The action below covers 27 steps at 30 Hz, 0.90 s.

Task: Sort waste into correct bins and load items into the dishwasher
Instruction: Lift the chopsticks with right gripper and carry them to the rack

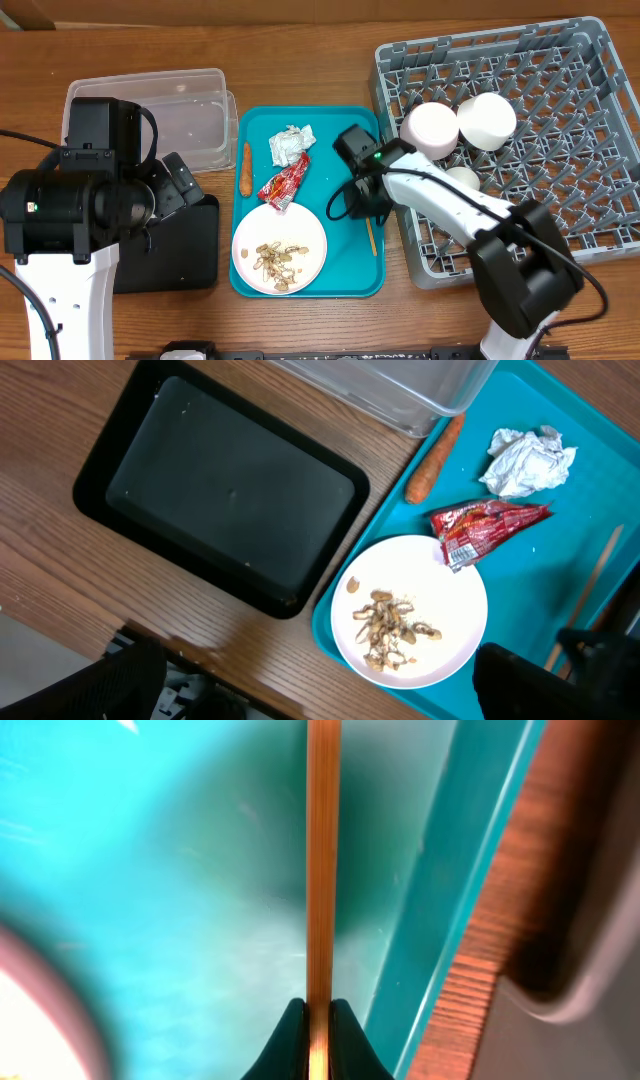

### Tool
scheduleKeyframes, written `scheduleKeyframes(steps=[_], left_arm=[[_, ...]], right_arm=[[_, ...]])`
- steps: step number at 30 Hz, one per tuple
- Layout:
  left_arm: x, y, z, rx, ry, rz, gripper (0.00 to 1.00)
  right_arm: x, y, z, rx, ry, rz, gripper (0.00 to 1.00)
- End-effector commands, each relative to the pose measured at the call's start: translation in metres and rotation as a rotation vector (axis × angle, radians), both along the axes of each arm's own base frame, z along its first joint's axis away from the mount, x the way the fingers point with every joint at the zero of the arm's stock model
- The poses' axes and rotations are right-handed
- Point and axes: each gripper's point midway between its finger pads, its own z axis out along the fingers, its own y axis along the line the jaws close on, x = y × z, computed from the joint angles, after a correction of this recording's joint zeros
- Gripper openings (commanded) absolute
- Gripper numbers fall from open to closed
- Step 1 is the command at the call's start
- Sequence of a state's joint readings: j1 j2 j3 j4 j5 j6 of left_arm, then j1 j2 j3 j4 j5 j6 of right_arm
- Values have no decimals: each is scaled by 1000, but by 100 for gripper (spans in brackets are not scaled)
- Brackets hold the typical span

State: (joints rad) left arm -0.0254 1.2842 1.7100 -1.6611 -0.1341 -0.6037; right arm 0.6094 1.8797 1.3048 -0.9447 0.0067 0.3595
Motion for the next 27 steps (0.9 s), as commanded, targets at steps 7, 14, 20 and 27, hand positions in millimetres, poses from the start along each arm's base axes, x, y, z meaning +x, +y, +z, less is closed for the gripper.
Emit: scheduleKeyframes(steps=[7, 14, 20, 27], left_arm=[[1, 3, 2, 8, -7, 14, 100], [1, 3, 3, 8, -8, 14, 100], [1, 3, 3, 8, -8, 14, 100], [1, 3, 3, 8, -8, 14, 100]], right_arm=[[71, -12, 158, 111, -445, 9, 4], [88, -56, 130, -13, -415, 147, 4], [90, -65, 86, -67, -310, 161, 4], [96, -85, 100, -197, -355, 136, 24]])
